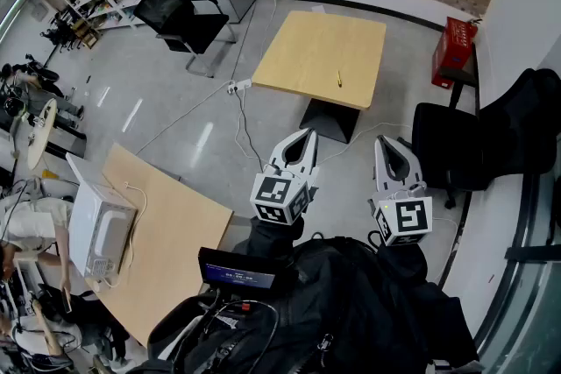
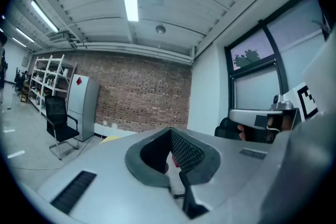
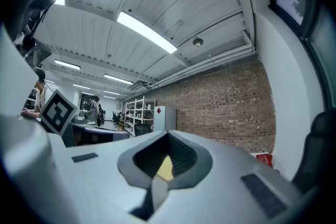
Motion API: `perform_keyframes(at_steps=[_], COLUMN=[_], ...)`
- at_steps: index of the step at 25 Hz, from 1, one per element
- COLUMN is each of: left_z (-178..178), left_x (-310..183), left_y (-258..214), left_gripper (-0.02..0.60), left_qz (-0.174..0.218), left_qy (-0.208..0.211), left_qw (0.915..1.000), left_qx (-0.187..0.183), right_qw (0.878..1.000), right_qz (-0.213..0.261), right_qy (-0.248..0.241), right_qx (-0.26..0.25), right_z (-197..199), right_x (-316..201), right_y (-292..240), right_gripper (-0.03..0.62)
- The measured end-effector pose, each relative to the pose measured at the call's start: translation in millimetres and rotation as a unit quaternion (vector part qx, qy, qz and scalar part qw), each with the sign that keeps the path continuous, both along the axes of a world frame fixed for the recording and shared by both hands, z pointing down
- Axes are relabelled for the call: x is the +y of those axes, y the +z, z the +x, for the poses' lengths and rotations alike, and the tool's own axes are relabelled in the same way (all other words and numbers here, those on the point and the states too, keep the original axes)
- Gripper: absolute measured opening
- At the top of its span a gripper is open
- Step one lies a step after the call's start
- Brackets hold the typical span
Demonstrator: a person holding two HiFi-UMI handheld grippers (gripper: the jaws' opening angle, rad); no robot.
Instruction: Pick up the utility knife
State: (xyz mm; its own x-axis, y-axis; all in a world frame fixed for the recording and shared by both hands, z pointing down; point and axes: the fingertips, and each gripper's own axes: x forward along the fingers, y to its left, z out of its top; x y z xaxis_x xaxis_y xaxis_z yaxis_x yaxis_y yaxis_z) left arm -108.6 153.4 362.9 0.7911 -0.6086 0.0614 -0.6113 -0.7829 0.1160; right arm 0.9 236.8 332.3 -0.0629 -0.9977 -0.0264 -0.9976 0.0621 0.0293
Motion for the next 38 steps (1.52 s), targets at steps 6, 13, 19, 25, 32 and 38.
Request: perform_keyframes(at_steps=[6, 13, 19, 25, 32, 38], left_z=[0.7, -0.8, 0.5, -5.2, -19.7, -30.9], left_x=[-1.4, -10.9, -15.8, -17.7, -22.2, -23.1], left_y=[-4.5, -8.0, -0.7, 2.0, 15.4, 26.7], left_gripper=[-0.002, -0.002, -0.002, -0.002, -0.002, -0.002], left_qz=[0.007, 0.022, 0.011, 0.009, 0.002, -0.007], left_qy=[0.003, 0.009, 0.019, 0.025, 0.03, 0.036], left_qw=[1.0, 0.9997, 0.9997, 0.9996, 0.9994, 0.999], left_qx=[0.0, 0.001, -0.005, -0.007, -0.015, -0.024], right_qw=[1.0, 1.0, 1.0, 0.999, 0.998, 0.997], right_qz=[-0.003, -0.003, -0.004, -0.014, -0.038, -0.053], right_qy=[0.003, 0.013, 0.026, 0.03, 0.043, 0.057], right_qx=[0.005, 0.007, 0.005, 0.003, -0.007, -0.019], right_z=[-0.9, -2.2, 0.7, -5.5, -17.4, -26.2], right_x=[-3.5, -12.9, -20.3, -23.6, -28.6, -30.8], right_y=[-0.6, -1.6, 4.6, 10.4, 28.7, 40.8], right_gripper=[0.003, 0.005, 0.005, 0.005, 0.003, 0.005])
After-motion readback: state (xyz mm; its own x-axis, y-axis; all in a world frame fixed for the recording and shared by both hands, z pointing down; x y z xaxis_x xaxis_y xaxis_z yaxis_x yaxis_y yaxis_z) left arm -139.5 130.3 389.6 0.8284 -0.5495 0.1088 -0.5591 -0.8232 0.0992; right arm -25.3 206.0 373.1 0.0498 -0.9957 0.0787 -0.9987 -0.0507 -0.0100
